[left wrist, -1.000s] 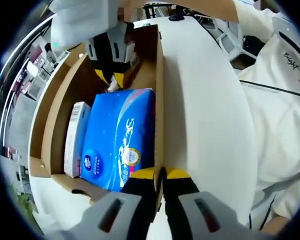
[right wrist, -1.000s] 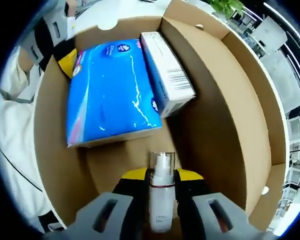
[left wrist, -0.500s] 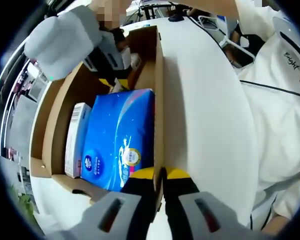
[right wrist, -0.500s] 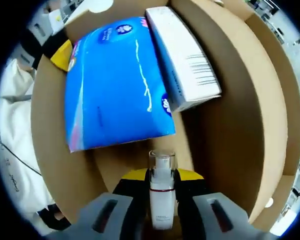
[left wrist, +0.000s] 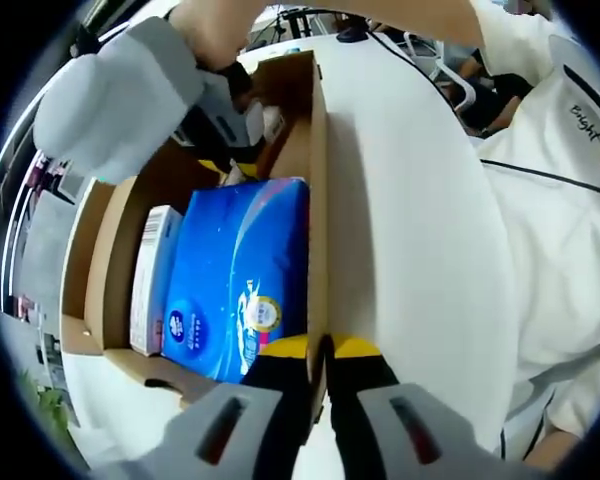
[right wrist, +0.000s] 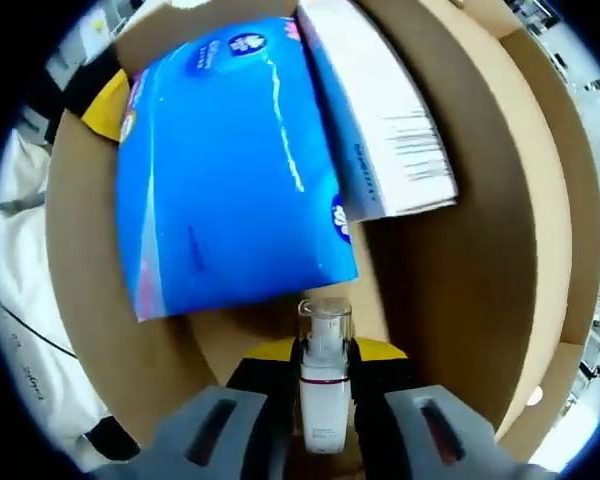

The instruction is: Operate the shoe box by opening the lid, removing the specified soft item, and placing it in the target area until the item is outside and the box remains undamaged.

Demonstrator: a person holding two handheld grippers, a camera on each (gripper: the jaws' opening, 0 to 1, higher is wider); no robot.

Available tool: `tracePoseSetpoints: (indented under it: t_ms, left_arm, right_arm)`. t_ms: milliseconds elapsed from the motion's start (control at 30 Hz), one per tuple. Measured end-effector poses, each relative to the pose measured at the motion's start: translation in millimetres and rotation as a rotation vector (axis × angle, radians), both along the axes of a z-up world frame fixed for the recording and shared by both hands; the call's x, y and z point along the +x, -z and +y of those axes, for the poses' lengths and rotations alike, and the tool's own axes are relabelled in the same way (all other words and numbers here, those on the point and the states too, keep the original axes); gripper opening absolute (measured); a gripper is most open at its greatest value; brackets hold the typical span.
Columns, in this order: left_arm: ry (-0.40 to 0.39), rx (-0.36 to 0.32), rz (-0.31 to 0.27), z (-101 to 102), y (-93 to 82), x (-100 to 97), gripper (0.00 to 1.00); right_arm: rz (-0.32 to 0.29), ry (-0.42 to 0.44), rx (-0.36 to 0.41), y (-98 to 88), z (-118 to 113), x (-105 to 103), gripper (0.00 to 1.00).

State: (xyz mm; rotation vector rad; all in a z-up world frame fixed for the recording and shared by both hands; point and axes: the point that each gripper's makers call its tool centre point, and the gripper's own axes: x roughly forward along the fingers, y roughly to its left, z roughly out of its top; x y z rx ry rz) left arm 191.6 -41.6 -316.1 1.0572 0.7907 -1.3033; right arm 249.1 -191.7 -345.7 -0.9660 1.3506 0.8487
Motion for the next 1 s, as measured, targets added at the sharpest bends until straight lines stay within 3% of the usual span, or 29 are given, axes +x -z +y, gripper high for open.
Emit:
tracePoseSetpoints:
  t_ms: [367, 467, 500, 733, 1000]
  left_arm:
    - [-0.001, -0.005, -0.005, 0, -0.5, 0.8, 0.04]
    - [0.0, -0.007, -0.008, 0, -0.5, 0.9, 0.04]
    - [0.0, -0.007, -0.007, 0, -0.6, 1.1, 0.04]
    - [0.0, -0.006, -0.003, 1, -0.6, 1.1, 0.04]
    - [-0.005, -0.006, -0.005, 0, -0.4, 1.0, 0.04]
  right_arm:
    - [-0.033, 0.056, 0.021, -0.6, 0, -11, 0.19]
    - [-0.024, 0.168, 0.056, -0.9, -2, -11, 0.18]
    - [-0.038, 0.15, 0.072, -1.5, -3, -3, 0.18]
    - [-0.058, 0.154, 0.138, -2.2, -3, 0, 0.18]
    - [-0.079, 0.162, 0.142, -2.4, -3, 3, 0.18]
